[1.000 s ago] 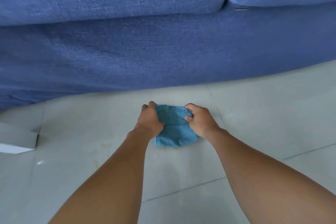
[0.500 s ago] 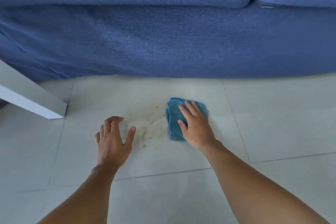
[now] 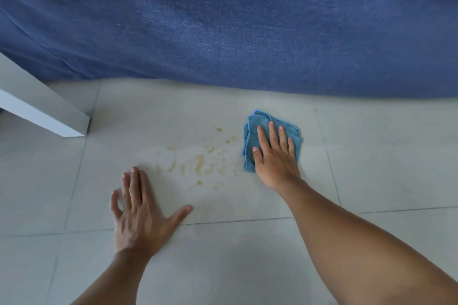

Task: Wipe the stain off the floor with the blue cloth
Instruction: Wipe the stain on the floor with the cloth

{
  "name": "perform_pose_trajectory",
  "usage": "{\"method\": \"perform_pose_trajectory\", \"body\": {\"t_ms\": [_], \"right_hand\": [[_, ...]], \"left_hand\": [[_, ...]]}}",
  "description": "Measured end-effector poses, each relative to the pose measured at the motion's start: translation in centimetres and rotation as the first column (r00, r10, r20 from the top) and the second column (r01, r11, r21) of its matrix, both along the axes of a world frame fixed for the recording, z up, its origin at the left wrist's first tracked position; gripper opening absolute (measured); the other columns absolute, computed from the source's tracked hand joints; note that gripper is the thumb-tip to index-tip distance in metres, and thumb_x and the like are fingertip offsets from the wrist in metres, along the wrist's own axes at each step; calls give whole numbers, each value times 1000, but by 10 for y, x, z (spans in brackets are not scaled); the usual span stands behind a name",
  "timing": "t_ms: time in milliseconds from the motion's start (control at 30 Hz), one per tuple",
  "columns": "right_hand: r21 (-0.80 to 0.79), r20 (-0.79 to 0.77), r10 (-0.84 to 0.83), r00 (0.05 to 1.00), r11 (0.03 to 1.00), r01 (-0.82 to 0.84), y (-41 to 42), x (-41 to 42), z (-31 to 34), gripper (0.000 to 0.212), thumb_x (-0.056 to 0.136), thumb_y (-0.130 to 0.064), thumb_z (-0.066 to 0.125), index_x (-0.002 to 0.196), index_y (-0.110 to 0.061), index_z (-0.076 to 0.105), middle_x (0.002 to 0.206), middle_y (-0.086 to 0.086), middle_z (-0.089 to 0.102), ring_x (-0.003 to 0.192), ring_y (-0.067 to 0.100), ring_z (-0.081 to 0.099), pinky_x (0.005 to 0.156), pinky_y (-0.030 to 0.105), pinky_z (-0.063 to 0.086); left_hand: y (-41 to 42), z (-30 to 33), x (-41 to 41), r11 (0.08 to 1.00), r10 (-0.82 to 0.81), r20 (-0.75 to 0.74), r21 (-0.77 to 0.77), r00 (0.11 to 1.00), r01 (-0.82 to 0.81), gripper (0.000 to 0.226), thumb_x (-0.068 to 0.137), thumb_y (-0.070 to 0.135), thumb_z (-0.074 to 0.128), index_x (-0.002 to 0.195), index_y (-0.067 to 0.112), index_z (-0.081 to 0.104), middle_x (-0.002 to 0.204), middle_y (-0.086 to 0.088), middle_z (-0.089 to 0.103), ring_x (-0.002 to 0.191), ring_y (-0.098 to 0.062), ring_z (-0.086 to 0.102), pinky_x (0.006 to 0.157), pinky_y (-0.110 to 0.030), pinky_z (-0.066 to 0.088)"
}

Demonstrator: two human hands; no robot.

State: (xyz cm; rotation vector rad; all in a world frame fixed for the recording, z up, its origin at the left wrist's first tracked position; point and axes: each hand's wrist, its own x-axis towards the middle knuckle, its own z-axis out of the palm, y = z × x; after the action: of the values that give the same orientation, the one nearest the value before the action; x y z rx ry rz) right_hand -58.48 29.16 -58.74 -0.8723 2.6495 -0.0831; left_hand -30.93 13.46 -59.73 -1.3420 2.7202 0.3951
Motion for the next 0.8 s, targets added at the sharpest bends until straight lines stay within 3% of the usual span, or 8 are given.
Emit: {"method": "perform_pose_trajectory", "body": {"t_ms": [267, 433, 567, 700, 800], "right_hand": [[-47, -48, 133, 990, 990, -135, 32, 64, -4, 63, 102, -48, 17, 162, -32, 2, 170, -8, -13, 154, 16, -20, 126, 45, -4], [2, -87, -59, 994, 998, 59, 32, 24, -5, 70, 95, -53, 2, 161, -30, 0, 170, -5, -9, 156, 18, -12, 126, 44, -6], [10, -57, -162, 985, 987, 163, -9, 23, -8, 63, 103, -48, 11, 161, -28, -6, 170, -1, -15, 155, 24, -16, 125, 48, -9], [-35, -59, 43, 997, 998, -45, -13, 70, -7, 67, 98, -48, 9, 162, -29, 1, 170, -2, -11, 156, 24, -16, 124, 49, -7], [-42, -69, 145, 987, 988, -148, 25, 93, -6, 65, 100, -48, 19, 162, -31, 5, 170, -7, -7, 156, 19, -14, 125, 46, -4]], "left_hand": [[1, 4, 2, 1000, -14, 37, -15, 999, 14, 140, 60, 100, 33, 156, 2, 8, 167, -14, 7, 155, -26, -3, 124, -52, 7], [0, 5, -1, 1000, -16, 30, -15, 999, 16, 140, 61, 100, 32, 156, 1, 10, 167, -15, 8, 155, -27, -3, 123, -53, 8], [-1, 4, 0, 1000, -15, 14, -12, 1000, 15, 140, 60, 100, 30, 157, 2, 9, 167, -14, 7, 155, -26, -6, 124, -52, 5], [-1, 4, 3, 1000, -22, 14, -7, 1000, 22, 139, 60, 100, 28, 156, 1, 11, 167, -14, 8, 155, -27, -4, 124, -52, 6], [-2, 4, 2, 1000, -21, 7, 9, 1000, 21, 139, 61, 101, 29, 157, 2, 9, 168, -14, 5, 155, -26, -7, 124, -52, 4]]}}
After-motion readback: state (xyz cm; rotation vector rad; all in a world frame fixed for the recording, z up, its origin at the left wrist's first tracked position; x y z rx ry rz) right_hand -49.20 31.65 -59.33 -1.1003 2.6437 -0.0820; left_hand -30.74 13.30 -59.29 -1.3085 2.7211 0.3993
